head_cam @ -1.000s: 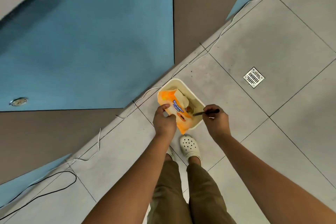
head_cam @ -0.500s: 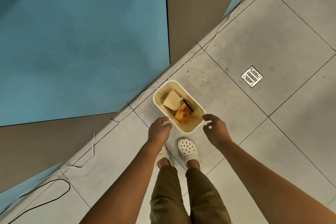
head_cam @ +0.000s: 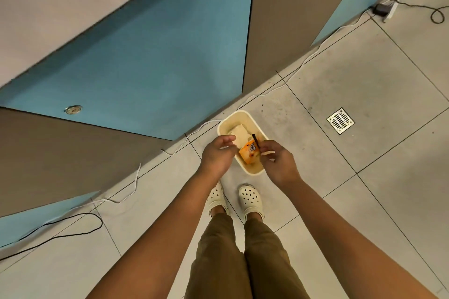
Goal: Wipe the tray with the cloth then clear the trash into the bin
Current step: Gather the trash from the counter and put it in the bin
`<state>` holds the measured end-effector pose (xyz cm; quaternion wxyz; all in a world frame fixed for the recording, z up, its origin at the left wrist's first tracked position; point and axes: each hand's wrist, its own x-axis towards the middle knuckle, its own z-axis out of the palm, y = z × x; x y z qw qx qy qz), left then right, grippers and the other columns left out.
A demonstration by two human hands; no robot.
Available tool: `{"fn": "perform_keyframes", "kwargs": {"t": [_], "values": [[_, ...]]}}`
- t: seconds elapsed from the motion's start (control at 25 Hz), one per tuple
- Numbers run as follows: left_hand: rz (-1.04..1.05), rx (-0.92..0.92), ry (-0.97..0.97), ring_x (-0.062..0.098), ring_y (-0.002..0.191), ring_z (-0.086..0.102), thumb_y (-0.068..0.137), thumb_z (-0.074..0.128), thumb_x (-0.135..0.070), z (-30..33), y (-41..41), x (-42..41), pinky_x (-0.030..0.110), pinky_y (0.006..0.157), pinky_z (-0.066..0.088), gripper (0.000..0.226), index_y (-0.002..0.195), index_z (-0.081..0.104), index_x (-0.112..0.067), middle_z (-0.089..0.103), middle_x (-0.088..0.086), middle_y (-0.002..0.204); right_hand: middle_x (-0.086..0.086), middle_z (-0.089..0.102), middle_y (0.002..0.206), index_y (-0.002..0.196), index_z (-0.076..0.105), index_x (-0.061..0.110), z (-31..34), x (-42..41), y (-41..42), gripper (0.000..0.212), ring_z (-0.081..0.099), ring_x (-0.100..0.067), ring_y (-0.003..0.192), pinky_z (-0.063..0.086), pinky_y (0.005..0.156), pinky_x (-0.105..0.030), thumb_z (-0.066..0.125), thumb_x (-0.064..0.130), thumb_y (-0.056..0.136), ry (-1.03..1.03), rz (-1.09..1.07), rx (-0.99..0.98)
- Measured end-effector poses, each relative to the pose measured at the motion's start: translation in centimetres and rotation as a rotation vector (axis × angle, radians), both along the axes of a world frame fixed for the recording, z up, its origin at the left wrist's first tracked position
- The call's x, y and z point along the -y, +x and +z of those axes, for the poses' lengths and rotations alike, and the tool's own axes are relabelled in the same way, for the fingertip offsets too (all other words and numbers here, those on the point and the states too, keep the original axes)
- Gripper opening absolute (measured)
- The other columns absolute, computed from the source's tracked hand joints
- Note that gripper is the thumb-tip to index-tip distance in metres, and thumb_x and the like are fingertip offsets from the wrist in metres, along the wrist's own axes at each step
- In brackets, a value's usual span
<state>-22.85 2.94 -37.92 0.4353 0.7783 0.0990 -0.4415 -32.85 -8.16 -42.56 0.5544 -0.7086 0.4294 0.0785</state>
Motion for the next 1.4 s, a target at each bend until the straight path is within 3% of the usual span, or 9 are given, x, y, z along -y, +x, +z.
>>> {"fn": "perform_keyframes", "kwargs": {"t": [0.12,0.24,0.4,0.56,0.96,1.16,1.4], "values": [[0.062,0.053,-0.082,0.013,0.085,0.058,0.089,0.050,-0.004,6.5,-0.7,-0.9,0.026,0.075,0.045,0.026,0.107,0.060,-0.019,0.057,-0.008,0.089,0.002,0.058,0.095,0.099,0.059,0.020,6.9,-0.5,1.2,0.032,0.055,-0.018,0.083,0.047,0.076,-0.022,0.051,-0.007,0.083,-0.024,0.035,0.164],[0.108,0.100,-0.168,0.008,0.076,0.056,0.089,0.049,-0.002,13.4,-0.9,-1.9,0.021,0.063,0.042,0.026,0.107,0.059,-0.018,0.056,-0.011,0.083,0.006,0.059,0.094,0.100,0.057,0.023,14.4,-0.8,2.8,0.034,0.056,-0.009,0.082,0.046,0.073,-0.014,0.051,-0.005,0.083,-0.109,0.085,0.365],[0.171,0.242,-0.285,0.012,0.082,0.055,0.089,0.048,-0.002,22.6,-0.9,-3.3,0.021,0.061,0.042,0.026,0.103,0.056,-0.022,0.055,-0.010,0.082,0.003,0.059,0.095,0.099,0.057,0.022,24.4,-1.9,5.7,0.031,0.056,-0.005,0.082,0.045,0.072,-0.013,0.052,-0.004,0.084,-0.160,0.159,0.615],[0.204,0.373,-0.362,0.011,0.080,0.057,0.091,0.049,-0.004,29.3,-0.1,-5.2,0.023,0.065,0.043,0.024,0.105,0.056,-0.021,0.055,-0.009,0.084,0.013,0.057,0.086,0.097,0.056,0.021,31.2,-3.7,7.6,0.028,0.054,0.008,0.072,0.042,0.064,-0.004,0.052,-0.004,0.084,-0.146,0.226,0.733],[0.481,0.611,-0.429,0.008,0.075,0.059,0.093,0.050,-0.013,37.8,4.2,-11.5,0.023,0.062,0.046,0.016,0.096,0.058,-0.026,0.058,-0.009,0.087,0.008,0.056,0.084,0.096,0.059,0.017,38.6,-7.2,13.4,0.024,0.051,-0.003,0.069,0.040,0.056,-0.003,0.050,-0.003,0.085,-0.155,0.430,0.815],[0.543,0.655,-0.431,0.010,0.079,0.059,0.094,0.050,-0.013,39.1,8.4,-16.0,0.024,0.066,0.048,0.018,0.106,0.058,-0.022,0.059,-0.007,0.091,0.006,0.057,0.087,0.095,0.060,0.020,40.1,-10.5,18.0,0.025,0.052,-0.003,0.070,0.039,0.055,-0.003,0.050,-0.001,0.085,-0.186,0.480,0.794],[0.623,0.716,-0.416,0.010,0.087,0.061,0.093,0.051,-0.015,39.9,17.4,-24.7,0.022,0.065,0.049,0.017,0.101,0.059,-0.028,0.061,-0.006,0.098,0.006,0.058,0.088,0.095,0.060,0.022,42.0,-18.3,28.1,0.023,0.053,-0.003,0.071,0.040,0.056,-0.002,0.052,0.002,0.085,-0.231,0.531,0.808]]}}
